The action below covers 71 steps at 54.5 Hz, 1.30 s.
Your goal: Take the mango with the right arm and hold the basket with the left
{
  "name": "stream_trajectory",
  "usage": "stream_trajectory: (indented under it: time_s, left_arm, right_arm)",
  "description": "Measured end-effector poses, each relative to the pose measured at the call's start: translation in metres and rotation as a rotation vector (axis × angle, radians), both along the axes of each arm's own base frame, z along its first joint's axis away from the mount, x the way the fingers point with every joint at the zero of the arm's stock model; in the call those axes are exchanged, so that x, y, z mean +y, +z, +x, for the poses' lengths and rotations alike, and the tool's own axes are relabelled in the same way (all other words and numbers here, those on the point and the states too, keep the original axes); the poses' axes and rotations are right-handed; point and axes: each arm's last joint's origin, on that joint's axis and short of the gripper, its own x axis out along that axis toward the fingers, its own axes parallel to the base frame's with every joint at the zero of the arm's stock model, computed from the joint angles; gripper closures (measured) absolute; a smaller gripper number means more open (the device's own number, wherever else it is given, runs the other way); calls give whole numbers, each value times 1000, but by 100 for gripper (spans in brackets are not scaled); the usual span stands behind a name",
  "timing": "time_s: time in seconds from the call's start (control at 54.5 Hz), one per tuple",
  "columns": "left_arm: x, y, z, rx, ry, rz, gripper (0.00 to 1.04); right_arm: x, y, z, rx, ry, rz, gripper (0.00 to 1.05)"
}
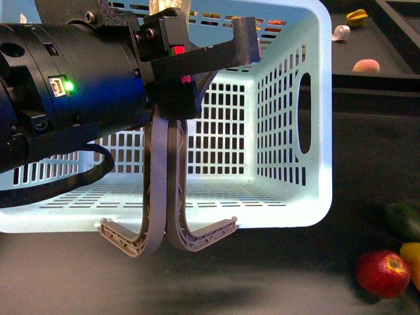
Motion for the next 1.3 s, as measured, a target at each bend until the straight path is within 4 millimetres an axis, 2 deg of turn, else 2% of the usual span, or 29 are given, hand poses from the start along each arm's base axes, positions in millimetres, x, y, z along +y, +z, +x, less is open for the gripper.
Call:
stream_trajectory:
  time_s: [0.349, 0.734, 1.119, 1.303]
  left_arm:
    - [0, 0, 0, 0, -1, 0, 99]
    - [0, 0, 0, 0, 0, 0, 99]
    - [0, 0, 0, 0, 0, 0, 99]
    - [0, 0, 0, 0, 0, 0, 99]
  right_arm:
    - [4, -26, 18, 58, 24, 10, 8]
    - [-2, -49, 19, 141, -18, 2, 8]
    - [-11, -61, 26, 141, -51, -8, 8]
    - [-10, -65, 25, 146, -51, -6, 31]
